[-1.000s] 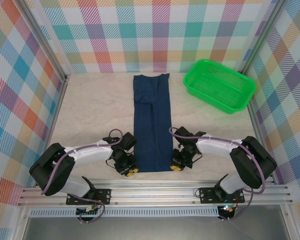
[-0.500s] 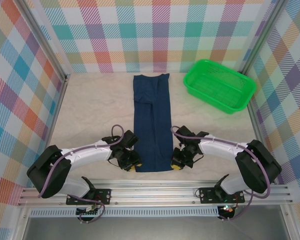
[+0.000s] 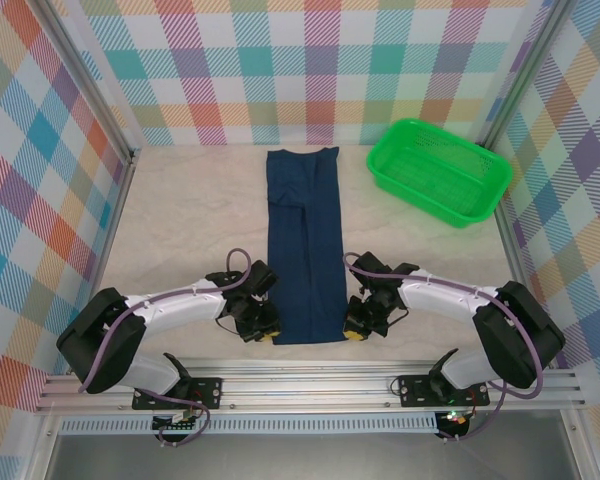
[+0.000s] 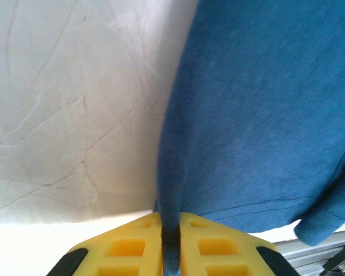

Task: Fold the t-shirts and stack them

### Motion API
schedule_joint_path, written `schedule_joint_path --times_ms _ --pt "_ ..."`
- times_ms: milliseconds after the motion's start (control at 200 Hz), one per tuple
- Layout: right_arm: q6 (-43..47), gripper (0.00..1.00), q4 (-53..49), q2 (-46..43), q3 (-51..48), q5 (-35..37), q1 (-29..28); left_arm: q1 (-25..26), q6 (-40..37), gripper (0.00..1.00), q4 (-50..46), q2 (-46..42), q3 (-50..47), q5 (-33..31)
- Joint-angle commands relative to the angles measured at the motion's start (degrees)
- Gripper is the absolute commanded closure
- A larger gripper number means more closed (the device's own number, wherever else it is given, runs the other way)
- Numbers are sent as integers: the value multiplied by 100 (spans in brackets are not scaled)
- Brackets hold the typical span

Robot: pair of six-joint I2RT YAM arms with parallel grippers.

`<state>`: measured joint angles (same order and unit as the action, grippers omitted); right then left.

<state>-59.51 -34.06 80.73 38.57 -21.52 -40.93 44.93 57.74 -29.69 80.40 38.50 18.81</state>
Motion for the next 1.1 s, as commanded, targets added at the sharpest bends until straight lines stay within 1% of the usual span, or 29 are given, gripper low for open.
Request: schedule_joint_path --times_ms 0,80,180,325,445,515,580,690,810,975,1095 --pt "83 100 -172 -58 7 10 -38 74 -314 87 -419 -17 34 191" --pt "148 100 -178 -33 15 -19 -38 75 -329 91 -373 28 49 195" --pt "292 100 -285 3 65 -73 -44 71 -333 100 -360 28 87 209" --pt "643 100 -591 22 148 -404 -122 242 -442 100 -631 -190 87 446" --pt "852 100 -1014 -170 321 -700 -357 360 -535 100 -975 -655 87 690" --pt "862 100 -1145 -305 406 -825 -372 361 -510 100 -1242 -1005 221 521" --pt "890 100 -1275 -359 590 -738 -351 301 -443 100 -1353 -1229 426 275" --pt "991 100 -1435 -191 1074 -574 -107 -75 -280 100 -1250 -1251 757 0" --pt "1181 100 -1521 249 1761 -425 279 -689 -211 100 -888 -899 997 -11" --pt "1583 100 -1825 1124 2993 -294 736 -1450 -333 100 -415 -58 1615 104" --pt "1797 100 -1975 1661 3791 -167 1102 -1938 -639 100 -423 674 2365 62"
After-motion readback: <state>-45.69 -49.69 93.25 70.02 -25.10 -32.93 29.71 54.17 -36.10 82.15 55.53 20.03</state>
